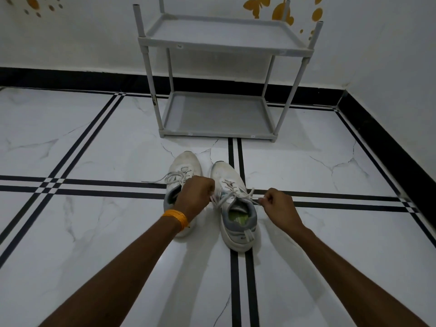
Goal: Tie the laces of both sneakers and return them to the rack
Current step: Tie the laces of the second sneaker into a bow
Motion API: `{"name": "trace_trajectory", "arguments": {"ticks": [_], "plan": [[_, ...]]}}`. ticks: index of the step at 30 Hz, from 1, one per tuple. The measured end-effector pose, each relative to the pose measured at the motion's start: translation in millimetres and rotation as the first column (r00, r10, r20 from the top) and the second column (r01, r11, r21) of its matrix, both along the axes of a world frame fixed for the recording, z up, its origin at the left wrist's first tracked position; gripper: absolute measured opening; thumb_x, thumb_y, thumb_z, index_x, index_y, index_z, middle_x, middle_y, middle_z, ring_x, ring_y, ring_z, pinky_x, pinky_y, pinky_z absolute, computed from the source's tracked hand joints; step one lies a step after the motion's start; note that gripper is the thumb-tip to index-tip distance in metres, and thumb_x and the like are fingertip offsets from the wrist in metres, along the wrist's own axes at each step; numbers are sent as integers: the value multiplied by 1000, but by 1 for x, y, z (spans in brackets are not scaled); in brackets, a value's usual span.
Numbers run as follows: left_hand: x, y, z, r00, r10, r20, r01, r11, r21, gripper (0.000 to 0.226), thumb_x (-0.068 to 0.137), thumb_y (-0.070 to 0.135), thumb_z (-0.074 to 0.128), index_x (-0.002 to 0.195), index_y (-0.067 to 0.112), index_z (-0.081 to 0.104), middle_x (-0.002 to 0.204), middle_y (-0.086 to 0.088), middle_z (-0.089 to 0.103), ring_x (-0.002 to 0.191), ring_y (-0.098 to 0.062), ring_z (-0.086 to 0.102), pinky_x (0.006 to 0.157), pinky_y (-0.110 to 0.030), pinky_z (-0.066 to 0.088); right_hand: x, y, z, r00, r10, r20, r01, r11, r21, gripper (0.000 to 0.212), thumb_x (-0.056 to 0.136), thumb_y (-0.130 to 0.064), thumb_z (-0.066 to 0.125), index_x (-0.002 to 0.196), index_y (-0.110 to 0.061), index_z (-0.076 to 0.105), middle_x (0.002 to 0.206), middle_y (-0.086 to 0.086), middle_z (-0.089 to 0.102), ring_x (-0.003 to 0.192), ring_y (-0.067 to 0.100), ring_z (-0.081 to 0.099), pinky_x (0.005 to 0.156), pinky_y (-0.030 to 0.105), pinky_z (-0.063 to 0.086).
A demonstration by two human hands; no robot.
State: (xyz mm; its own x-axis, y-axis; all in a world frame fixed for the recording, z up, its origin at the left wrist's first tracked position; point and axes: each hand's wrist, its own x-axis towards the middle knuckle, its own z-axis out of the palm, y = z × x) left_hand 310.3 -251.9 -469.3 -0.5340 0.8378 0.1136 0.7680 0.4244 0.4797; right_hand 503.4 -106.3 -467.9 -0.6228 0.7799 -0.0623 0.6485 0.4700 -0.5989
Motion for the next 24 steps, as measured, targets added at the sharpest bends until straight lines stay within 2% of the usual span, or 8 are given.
{"name": "trace_trajectory", "arguments": {"ticks": [4, 6, 8, 10, 13, 16, 20, 24], "plan": [[-21, -7, 2, 959, 274, 68, -279, 956, 88, 10, 79, 7, 62, 74, 8, 70, 74, -8, 72, 72, -24, 64, 66, -25, 42, 13, 10, -5, 996, 12, 93, -23, 992, 120, 19, 95, -15, 53, 78, -10, 47, 70, 3, 54, 65, 23, 52, 58, 30, 35], [-20, -6, 5, 965, 191, 180, -208, 975, 84, 7, 79, 9, 63, 81, 10, 70, 76, -8, 72, 73, -24, 67, 67, -27, 49, 15, 7, -7, 997, 61, 50, -65, 995, 79, 19, 96, -16, 53, 78, -10, 49, 67, 1, 54, 61, 19, 51, 54, 31, 34], [-4, -1, 10, 932, 51, 360, -91, 991, 96, 18, 84, 13, 63, 102, 13, 67, 84, -7, 71, 72, -25, 70, 64, -35, 60, 11, 4, -7, 997, 75, -12, -75, 996, 49, 19, 96, -16, 53, 80, -8, 50, 66, 0, 54, 59, 16, 49, 54, 31, 36], [13, 9, 12, 885, -31, 465, -37, 990, 136, 31, 91, 14, 58, 121, 16, 59, 97, -7, 68, 75, -29, 71, 58, -33, 59, 6, 2, -9, 996, 60, -61, -60, 998, 14, 17, 95, -16, 55, 81, -7, 53, 68, 3, 57, 60, 17, 51, 57, 34, 42], [17, 30, 8, 938, -109, 330, 84, 992, 90, 39, 94, 11, 50, 132, 17, 55, 111, -14, 63, 93, -30, 66, 76, -32, 51, 3, 0, -13, 994, 39, -101, -47, 996, -72, 17, 94, -18, 57, 81, -8, 54, 69, 6, 61, 63, 24, 59, 61, 42, 52], [11, 38, 0, 967, -167, 192, 189, 977, -101, 32, 92, 13, 56, 123, 18, 64, 114, -14, 60, 106, -30, 58, 85, -27, 40, 1, -8, -18, 990, 40, -133, -59, 988, -143, 20, 95, -18, 56, 82, -4, 53, 72, 13, 65, 67, 30, 65, 63, 47, 56], [6, 38, -1, 983, -178, 45, 183, 973, -141, 18, 92, 20, 59, 107, 13, 67, 106, -12, 62, 99, -29, 59, 78, -29, 39, -1, -11, -22, 985, 36, -170, -65, 983, -170, 19, 96, -13, 53, 82, -1, 52, 74, 16, 65, 69, 29, 66, 63, 47, 58], [1, 30, -4, 983, -168, -75, 154, 974, -168, 27, 98, 33, 48, 91, 9, 58, 91, -12, 60, 84, -30, 57, 66, -31, 33, 4, -10, -28, 991, 20, -133, -39, 989, -145, 20, 97, -16, 52, 82, -3, 52, 70, 11, 66, 62, 22, 63, 62, 45, 55]]}}
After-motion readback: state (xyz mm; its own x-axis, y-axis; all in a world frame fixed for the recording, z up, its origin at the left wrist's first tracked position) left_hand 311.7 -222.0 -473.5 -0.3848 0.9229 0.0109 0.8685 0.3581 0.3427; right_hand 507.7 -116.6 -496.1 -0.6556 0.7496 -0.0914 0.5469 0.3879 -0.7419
